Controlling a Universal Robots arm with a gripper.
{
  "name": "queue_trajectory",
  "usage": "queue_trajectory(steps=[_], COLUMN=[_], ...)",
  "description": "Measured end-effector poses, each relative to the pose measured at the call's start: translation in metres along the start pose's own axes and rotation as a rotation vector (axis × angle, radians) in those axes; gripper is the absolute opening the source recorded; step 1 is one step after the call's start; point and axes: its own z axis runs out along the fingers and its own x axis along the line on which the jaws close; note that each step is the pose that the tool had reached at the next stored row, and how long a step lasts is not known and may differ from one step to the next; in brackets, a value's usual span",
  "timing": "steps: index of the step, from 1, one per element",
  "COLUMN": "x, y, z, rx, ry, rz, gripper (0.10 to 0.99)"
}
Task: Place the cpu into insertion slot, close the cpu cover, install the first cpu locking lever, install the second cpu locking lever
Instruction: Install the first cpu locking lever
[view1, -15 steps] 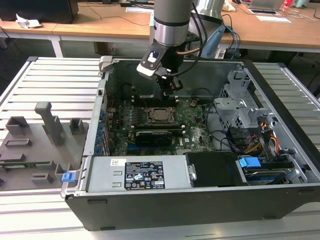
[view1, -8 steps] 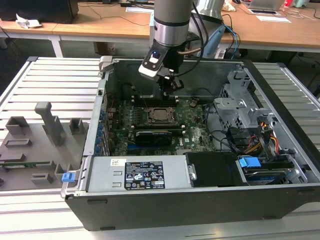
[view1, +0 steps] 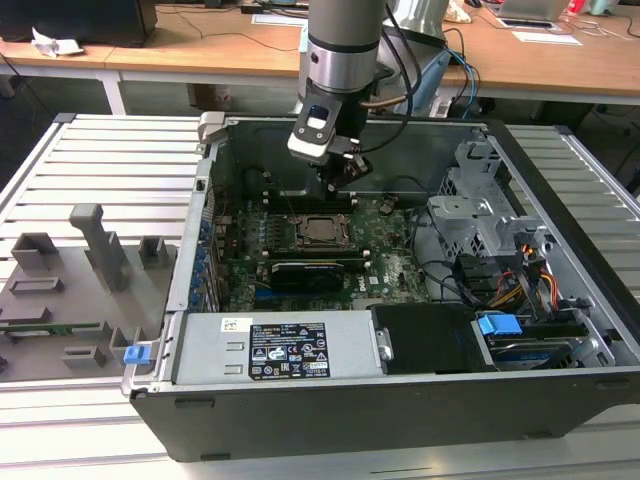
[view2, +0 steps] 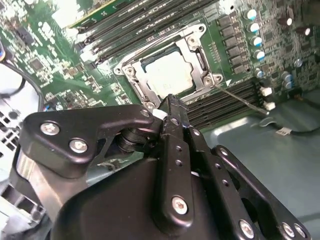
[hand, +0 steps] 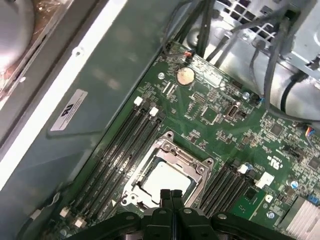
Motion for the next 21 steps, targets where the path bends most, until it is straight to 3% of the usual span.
queue_trajectory(steps=[9, 12, 21], x=[0.0, 0.0, 0.0], y=[0.0, 0.0, 0.0], z=[0.0, 0.0, 0.0], rx=[0.003, 0.005, 0.007], ry=[0.0061, 0.0089, 0.0139], rz=[-0.219, -0.323, -0.499], gripper=[0.106, 0.106, 0.106])
